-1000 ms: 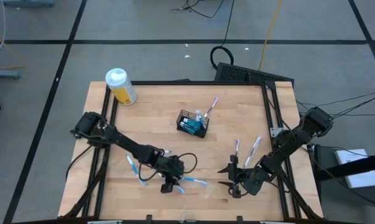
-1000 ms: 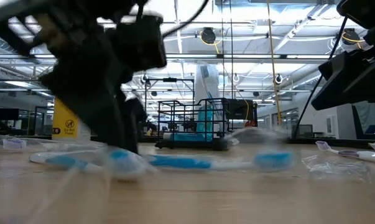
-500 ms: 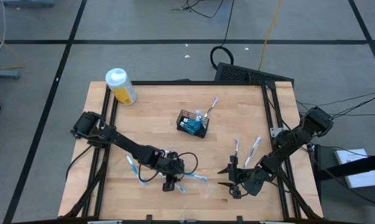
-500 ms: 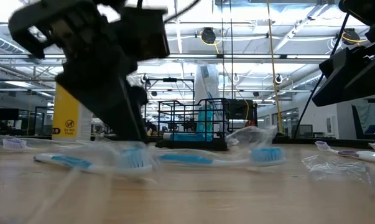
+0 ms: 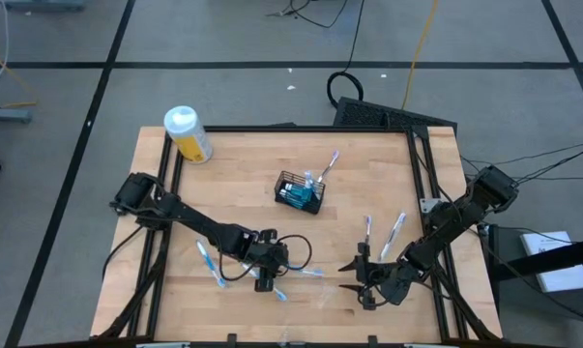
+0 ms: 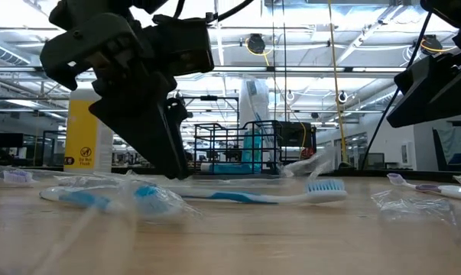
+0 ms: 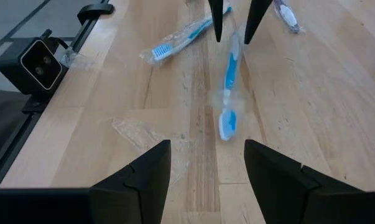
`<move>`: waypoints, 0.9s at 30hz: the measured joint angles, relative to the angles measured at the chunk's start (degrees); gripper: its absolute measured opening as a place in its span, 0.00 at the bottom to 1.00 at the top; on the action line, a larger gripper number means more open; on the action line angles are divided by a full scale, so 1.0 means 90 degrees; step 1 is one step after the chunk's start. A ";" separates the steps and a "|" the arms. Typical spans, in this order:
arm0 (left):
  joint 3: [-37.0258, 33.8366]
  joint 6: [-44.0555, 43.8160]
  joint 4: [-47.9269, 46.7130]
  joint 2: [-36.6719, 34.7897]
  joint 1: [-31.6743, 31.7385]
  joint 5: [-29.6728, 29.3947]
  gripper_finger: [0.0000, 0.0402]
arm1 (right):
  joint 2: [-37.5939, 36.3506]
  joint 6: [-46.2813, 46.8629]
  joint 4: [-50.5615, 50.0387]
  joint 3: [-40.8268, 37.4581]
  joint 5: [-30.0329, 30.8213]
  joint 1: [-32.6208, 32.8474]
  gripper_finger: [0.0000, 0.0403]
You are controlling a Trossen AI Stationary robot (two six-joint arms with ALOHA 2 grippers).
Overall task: Pick & Place toothbrushing station
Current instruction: Put the blue toothbrush into the wire organizer
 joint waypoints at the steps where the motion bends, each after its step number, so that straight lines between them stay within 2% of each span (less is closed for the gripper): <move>1: 0.0000 0.0005 0.0011 0.0000 0.0009 0.0014 0.42 | 0.0000 0.0000 0.0000 0.0000 0.0001 0.0002 0.48; 9: 0.0000 -0.0010 -0.0103 0.0003 0.0004 0.0042 0.42 | 0.0000 -0.0005 -0.0001 0.0000 0.0007 0.0002 0.48; 18: 0.0012 -0.0106 0.0156 0.0401 0.0004 0.0020 0.42 | 0.0000 -0.0015 0.0051 0.0004 0.0012 0.0024 0.48; 27: 0.0007 -0.0153 0.0216 0.0427 -0.0001 -0.0211 0.41 | 0.0000 0.0002 0.0073 0.0002 0.0015 0.0027 0.48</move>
